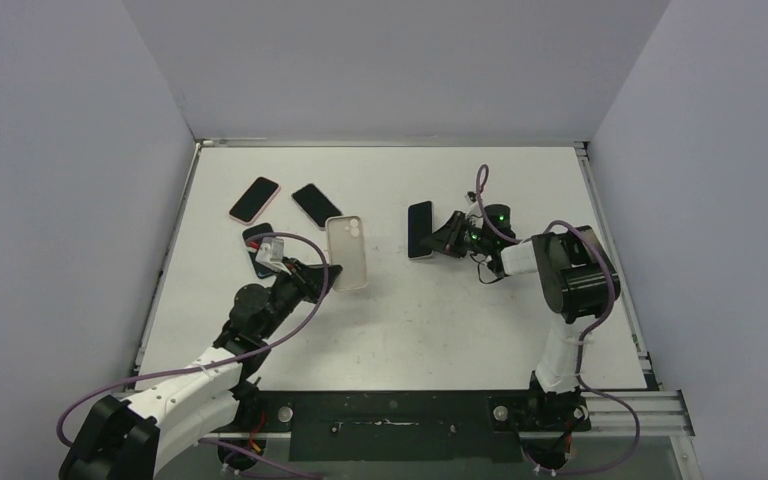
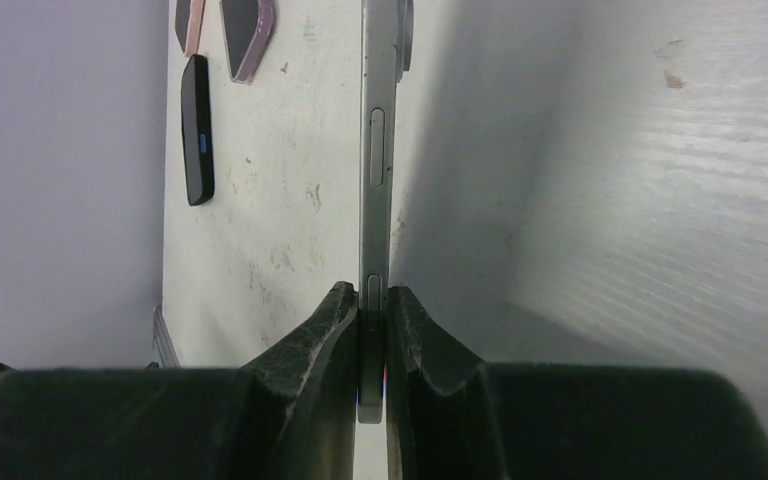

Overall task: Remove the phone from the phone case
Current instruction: Place the phone at the center of the board, then place the phone case at the center of the board.

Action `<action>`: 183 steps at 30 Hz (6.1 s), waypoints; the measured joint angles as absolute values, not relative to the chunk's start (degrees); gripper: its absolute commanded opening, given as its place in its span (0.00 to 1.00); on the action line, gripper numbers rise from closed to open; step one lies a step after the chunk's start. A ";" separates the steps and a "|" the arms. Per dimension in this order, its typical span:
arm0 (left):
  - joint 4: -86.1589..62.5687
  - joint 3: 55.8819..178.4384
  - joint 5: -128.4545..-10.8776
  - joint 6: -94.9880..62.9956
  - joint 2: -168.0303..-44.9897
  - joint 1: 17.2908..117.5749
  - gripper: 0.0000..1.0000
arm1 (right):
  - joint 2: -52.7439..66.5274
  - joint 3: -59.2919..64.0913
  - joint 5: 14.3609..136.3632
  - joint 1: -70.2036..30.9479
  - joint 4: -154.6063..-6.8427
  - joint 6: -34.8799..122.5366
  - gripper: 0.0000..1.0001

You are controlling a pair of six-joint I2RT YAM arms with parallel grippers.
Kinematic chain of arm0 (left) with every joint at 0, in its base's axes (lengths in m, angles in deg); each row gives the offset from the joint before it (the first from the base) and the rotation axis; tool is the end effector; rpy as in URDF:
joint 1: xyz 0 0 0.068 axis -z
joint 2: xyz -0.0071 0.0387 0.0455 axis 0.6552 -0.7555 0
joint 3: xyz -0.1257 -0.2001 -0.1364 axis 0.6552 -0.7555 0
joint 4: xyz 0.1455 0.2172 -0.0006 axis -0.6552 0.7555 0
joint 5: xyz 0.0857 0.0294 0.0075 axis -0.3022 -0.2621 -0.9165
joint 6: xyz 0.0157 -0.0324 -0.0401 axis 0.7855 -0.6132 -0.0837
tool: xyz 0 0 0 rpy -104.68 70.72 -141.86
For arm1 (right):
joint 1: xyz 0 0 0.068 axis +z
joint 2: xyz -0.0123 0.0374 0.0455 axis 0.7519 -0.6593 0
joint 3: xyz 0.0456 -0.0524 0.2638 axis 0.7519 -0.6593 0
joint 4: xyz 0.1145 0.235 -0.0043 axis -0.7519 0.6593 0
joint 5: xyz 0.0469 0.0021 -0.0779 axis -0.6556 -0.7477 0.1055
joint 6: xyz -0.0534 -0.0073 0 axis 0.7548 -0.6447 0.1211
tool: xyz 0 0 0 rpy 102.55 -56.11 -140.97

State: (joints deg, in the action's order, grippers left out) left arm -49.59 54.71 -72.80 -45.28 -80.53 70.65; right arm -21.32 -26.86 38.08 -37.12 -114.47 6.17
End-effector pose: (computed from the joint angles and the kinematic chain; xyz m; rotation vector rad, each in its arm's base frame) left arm 0.1586 -0.0943 0.2040 -0.0872 1.6622 -1.0244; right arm 0.3459 0.0969 0.1226 0.1144 2.2309 1.3851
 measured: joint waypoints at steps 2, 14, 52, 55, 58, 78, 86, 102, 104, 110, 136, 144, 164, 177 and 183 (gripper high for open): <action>-49.74 54.53 -73.00 -45.30 -80.51 70.91 0.00 | -24.14 -25.82 38.82 -35.83 -116.24 4.25 0.00; -49.79 53.92 -73.94 -45.47 -79.64 72.07 0.00 | -30.98 -19.39 40.15 -33.38 -119.21 0.10 0.34; -49.77 53.59 -74.88 -46.24 -78.81 72.51 0.00 | -21.28 -21.09 47.91 -30.89 -104.43 18.52 0.80; -49.77 53.59 -74.88 -46.41 -78.78 72.51 0.00 | -21.00 -21.12 47.93 -30.69 -103.91 18.52 0.80; -49.79 53.59 -74.81 -46.85 -78.78 72.51 0.00 | -20.30 -21.71 48.20 -30.65 -103.56 18.48 0.81; -51.45 53.59 -70.51 -51.31 -87.59 73.42 0.00 | 12.47 -38.14 64.83 -11.76 -101.68 17.85 0.85; -52.39 53.61 -70.59 -51.31 -90.96 76.61 0.00 | 14.68 -38.38 78.01 0.87 -98.55 17.41 0.74; -52.39 53.77 -74.59 -50.65 -91.64 81.42 0.00 | 12.95 -38.21 86.93 4.63 -95.41 16.93 0.06; -52.35 53.77 -74.81 -50.63 -92.03 81.49 0.00 | 12.62 -38.19 87.06 4.72 -95.38 17.06 0.00; -52.28 53.77 -74.97 -50.26 -91.79 81.62 0.08 | 12.21 -37.55 87.12 4.72 -93.96 17.45 0.00; -35.54 53.79 -82.86 -40.12 -72.21 81.66 0.86 | 7.72 -30.86 84.96 -7.50 -70.60 22.15 0.00; -29.22 54.38 -87.45 -38.44 -68.36 81.34 0.97 | 1.82 -27.65 83.32 -11.19 -68.57 22.81 0.00; -26.60 54.38 -89.92 -38.20 -66.79 81.27 0.97 | -7.60 -21.47 78.82 -15.08 -66.25 24.99 0.00; -26.60 54.38 -89.89 -38.20 -66.79 81.25 0.97 | -7.58 -20.94 79.17 -15.19 -64.48 24.47 0.00; -26.60 54.38 -89.89 -38.22 -66.79 81.20 0.97 | -7.16 -20.94 79.82 -15.35 -63.71 24.19 0.00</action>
State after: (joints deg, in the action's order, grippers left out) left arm -26.60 54.38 -89.89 -38.22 -66.79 81.20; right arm -7.16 -20.94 79.82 -15.35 -63.71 24.19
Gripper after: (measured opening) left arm 0.973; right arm 0.033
